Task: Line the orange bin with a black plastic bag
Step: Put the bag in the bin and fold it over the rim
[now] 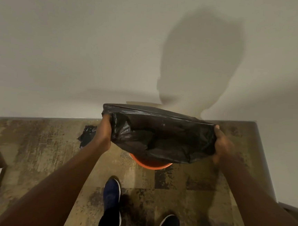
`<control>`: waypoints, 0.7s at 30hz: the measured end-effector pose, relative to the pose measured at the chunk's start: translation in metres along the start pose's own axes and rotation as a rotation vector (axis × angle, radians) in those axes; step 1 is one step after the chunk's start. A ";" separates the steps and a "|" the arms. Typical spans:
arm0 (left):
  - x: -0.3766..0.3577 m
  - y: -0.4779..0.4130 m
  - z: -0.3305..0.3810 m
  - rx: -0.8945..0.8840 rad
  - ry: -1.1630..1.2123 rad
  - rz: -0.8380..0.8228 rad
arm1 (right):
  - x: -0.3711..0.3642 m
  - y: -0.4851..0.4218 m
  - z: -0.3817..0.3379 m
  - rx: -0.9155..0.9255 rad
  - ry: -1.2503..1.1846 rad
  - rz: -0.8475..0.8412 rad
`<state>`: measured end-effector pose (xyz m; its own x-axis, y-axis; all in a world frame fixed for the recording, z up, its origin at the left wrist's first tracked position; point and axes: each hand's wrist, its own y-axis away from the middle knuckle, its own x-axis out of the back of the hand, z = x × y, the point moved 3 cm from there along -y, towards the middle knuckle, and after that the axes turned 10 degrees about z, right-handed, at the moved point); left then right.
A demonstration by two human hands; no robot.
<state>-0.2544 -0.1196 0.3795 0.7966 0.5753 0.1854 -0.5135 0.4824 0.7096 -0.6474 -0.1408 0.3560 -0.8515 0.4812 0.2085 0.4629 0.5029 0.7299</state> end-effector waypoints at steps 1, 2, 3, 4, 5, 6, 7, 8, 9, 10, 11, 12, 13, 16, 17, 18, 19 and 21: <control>0.001 -0.008 -0.007 0.020 -0.004 0.008 | -0.004 -0.007 0.008 -0.003 0.005 -0.003; 0.002 -0.018 -0.014 0.043 -0.018 0.022 | -0.007 -0.014 0.016 -0.004 0.015 -0.001; 0.004 -0.028 -0.021 0.053 -0.038 0.026 | -0.010 -0.022 0.025 -0.005 0.029 0.005; 0.005 -0.040 -0.030 0.053 -0.061 0.008 | -0.011 -0.031 0.035 -0.012 0.042 0.014; 0.005 -0.050 -0.039 0.050 -0.085 -0.016 | -0.013 -0.039 0.045 -0.024 0.053 0.020; 0.005 -0.060 -0.049 0.056 -0.106 -0.022 | -0.013 -0.047 0.055 -0.034 0.066 0.021; 0.007 -0.069 -0.059 0.079 -0.123 -0.004 | -0.014 -0.053 0.065 -0.041 0.085 0.024; 0.010 -0.076 -0.068 0.106 -0.145 0.015 | -0.014 -0.059 0.075 -0.046 0.104 0.032; 0.012 -0.083 -0.077 0.133 -0.184 0.028 | -0.014 -0.064 0.085 -0.046 0.123 0.046; 0.014 -0.089 -0.085 0.160 -0.238 0.035 | -0.013 -0.069 0.093 -0.040 0.136 0.061; 0.015 -0.096 -0.092 0.184 -0.283 0.040 | -0.013 -0.074 0.100 -0.035 0.140 0.071; 0.015 -0.101 -0.097 0.213 -0.317 0.043 | -0.013 -0.077 0.107 -0.035 0.144 0.072; 0.016 -0.106 -0.100 0.238 -0.341 0.044 | -0.013 -0.080 0.112 -0.038 0.158 0.070; 0.015 -0.115 -0.101 0.246 -0.386 -0.055 | -0.012 -0.083 0.119 -0.038 0.194 0.069; 0.016 -0.116 -0.102 0.243 -0.379 -0.127 | -0.011 -0.083 0.120 -0.037 0.205 0.065; 0.018 -0.116 -0.102 0.261 -0.375 -0.190 | -0.010 -0.084 0.121 -0.040 0.222 0.057; 0.022 -0.117 -0.100 0.276 -0.397 -0.235 | -0.009 -0.085 0.121 -0.043 0.247 0.045; 0.024 -0.120 -0.097 0.273 -0.466 -0.296 | -0.008 -0.087 0.119 -0.039 0.304 0.017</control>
<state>-0.2043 -0.0992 0.2331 0.9801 0.0642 0.1876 -0.1981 0.3557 0.9133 -0.6511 -0.1027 0.2131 -0.8810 0.2494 0.4021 0.4731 0.4661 0.7476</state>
